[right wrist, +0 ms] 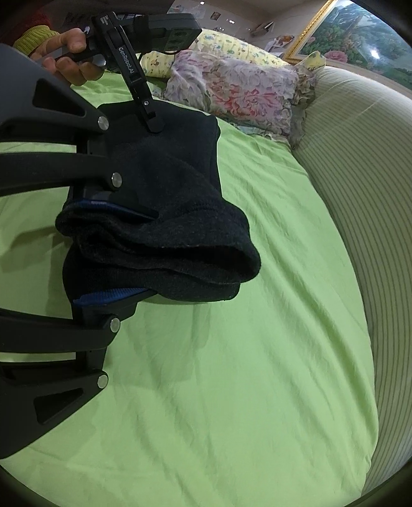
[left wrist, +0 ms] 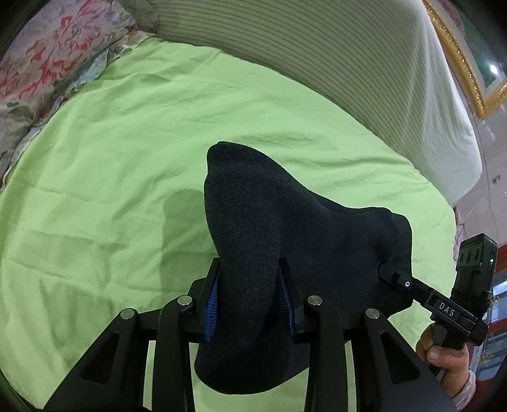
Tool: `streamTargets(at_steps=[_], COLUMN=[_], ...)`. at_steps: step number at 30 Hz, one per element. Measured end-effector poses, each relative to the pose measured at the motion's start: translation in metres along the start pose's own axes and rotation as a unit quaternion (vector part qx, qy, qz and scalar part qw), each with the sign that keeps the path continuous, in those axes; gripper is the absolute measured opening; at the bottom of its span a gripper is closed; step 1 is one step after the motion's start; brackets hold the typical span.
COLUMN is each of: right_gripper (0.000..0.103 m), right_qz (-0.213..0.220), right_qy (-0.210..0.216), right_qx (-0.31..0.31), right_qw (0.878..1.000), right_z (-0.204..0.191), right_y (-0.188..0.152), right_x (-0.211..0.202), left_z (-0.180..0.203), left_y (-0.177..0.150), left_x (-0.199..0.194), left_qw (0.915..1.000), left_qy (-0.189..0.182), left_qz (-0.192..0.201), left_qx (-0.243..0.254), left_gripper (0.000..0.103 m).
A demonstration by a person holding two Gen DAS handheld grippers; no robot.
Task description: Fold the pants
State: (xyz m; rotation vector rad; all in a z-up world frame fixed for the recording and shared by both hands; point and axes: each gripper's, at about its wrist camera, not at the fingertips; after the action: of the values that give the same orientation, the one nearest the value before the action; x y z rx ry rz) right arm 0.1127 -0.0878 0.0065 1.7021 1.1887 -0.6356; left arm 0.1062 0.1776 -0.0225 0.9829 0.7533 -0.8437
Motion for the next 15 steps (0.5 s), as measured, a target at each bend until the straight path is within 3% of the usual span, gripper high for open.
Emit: streamTargets(at_steps=[7, 15], right_gripper=[0.054, 0.057], right_qz=[-0.009, -0.004], right_qy=[-0.008, -0.021], right_qx=[0.002, -0.012], right_qw=[1.0, 1.0], right_z=[0.01, 0.012], right_y=[-0.003, -0.004], right_x=[0.008, 0.009], left_z=[-0.007, -0.009], left_y=[-0.006, -0.012], left_x=[0.011, 0.004], left_qw=[0.9999, 0.9997], left_qy=[0.014, 0.024], left_qz=[-0.008, 0.0], left_qx=[-0.002, 0.003], left_gripper=[0.041, 0.054])
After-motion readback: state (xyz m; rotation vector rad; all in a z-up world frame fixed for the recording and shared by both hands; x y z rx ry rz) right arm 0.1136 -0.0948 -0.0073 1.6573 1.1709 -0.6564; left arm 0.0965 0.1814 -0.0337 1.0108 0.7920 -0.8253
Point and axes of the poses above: each gripper's, at about its wrist camera, not at the fingertips, and x roughly the way its jaws point, z to its right, y to its top, and after that the axes turned 3 degrees about z, right-handed
